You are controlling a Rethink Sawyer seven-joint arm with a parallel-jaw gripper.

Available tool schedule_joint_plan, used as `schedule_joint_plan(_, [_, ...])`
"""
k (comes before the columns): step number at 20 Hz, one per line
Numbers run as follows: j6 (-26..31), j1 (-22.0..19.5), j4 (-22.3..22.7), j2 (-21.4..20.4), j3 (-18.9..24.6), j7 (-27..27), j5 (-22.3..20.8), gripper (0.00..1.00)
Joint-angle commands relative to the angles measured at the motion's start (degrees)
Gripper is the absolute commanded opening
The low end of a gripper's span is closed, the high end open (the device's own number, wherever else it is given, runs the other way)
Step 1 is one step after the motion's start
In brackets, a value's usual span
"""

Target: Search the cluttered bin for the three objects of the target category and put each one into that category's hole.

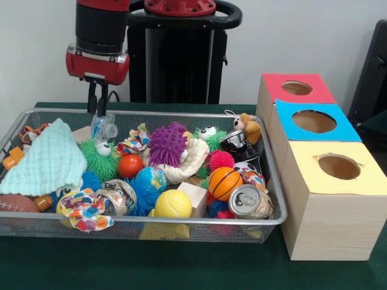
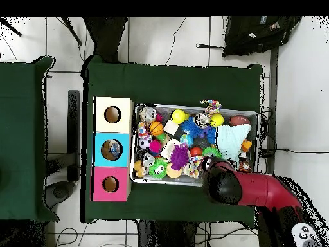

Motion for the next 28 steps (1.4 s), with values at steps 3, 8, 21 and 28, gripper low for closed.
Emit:
schedule_joint_plan(3, [7.9,0.0,2.9,-2.0,5.3,0.4,3.5,0.0])
schedule_joint_plan(8, [8.6,0.7,3.2,-3.1,5.0,0.7,4.5,0.0])
schedule_joint_plan(21, [12.4,3.3,4.9,-6.6,5.1,2.8,10.1,0.0])
schedule_joint_plan(28, [12.2,5.2,4.9,-7.1,4.2,3.9,12.0,0.0])
